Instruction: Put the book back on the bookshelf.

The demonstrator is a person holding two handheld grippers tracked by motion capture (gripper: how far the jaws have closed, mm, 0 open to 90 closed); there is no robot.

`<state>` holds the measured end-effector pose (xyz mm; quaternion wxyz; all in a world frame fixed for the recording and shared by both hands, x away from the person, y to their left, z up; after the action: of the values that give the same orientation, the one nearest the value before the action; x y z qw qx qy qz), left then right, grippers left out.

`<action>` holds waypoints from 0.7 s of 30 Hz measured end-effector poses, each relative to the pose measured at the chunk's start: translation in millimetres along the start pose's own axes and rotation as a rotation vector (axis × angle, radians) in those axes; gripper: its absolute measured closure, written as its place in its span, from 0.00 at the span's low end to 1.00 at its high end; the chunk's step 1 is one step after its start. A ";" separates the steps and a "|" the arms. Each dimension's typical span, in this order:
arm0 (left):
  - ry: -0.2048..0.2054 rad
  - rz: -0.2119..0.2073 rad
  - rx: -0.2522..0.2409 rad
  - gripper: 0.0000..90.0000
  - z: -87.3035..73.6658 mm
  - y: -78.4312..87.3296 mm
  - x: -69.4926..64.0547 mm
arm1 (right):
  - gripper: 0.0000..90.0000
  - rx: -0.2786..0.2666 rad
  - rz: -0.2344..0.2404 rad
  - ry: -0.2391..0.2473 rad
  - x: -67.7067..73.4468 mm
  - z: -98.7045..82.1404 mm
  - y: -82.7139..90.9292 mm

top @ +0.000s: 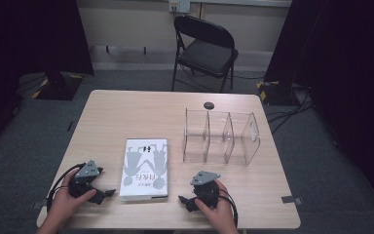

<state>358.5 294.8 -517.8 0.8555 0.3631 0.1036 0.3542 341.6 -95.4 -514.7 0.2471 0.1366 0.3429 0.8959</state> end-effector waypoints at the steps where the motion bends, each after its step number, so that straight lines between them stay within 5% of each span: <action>1: 0.021 -0.021 -0.015 0.00 0.6 -2.0 -3.6 | 0.14 0.000 -0.001 0.001 0.0 0.0 0.0; 2: -0.020 -0.027 -0.003 0.00 1.7 -1.9 -4.2 | 0.14 0.002 -0.002 -0.003 0.4 0.0 0.1; 5: -0.046 -0.072 -0.001 0.00 5.8 -4.0 -14.4 | 0.14 0.000 -0.002 0.001 0.2 0.0 -0.1; 9: -0.044 -0.078 -0.004 0.00 8.2 -5.7 -21.9 | 0.14 -0.003 -0.005 0.004 0.3 0.3 -0.6; 21: -0.136 -0.165 0.014 0.00 12.5 -5.4 -33.6 | 0.11 0.001 -0.003 0.001 8.2 6.7 -8.8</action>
<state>342.3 262.5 -515.3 0.8842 0.3827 0.0773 0.2565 340.5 -81.6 -515.2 0.2482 0.1357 0.3436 0.8955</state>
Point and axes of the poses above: each handheld gripper's, and its own axes: y roughly backward along the jaws, z roughly out of its top, x roughly to its left, the point moved 2 cm from there along -y, roughly forward along the jaws, and after that the axes turned 6 degrees about z, right-handed, at the moved point
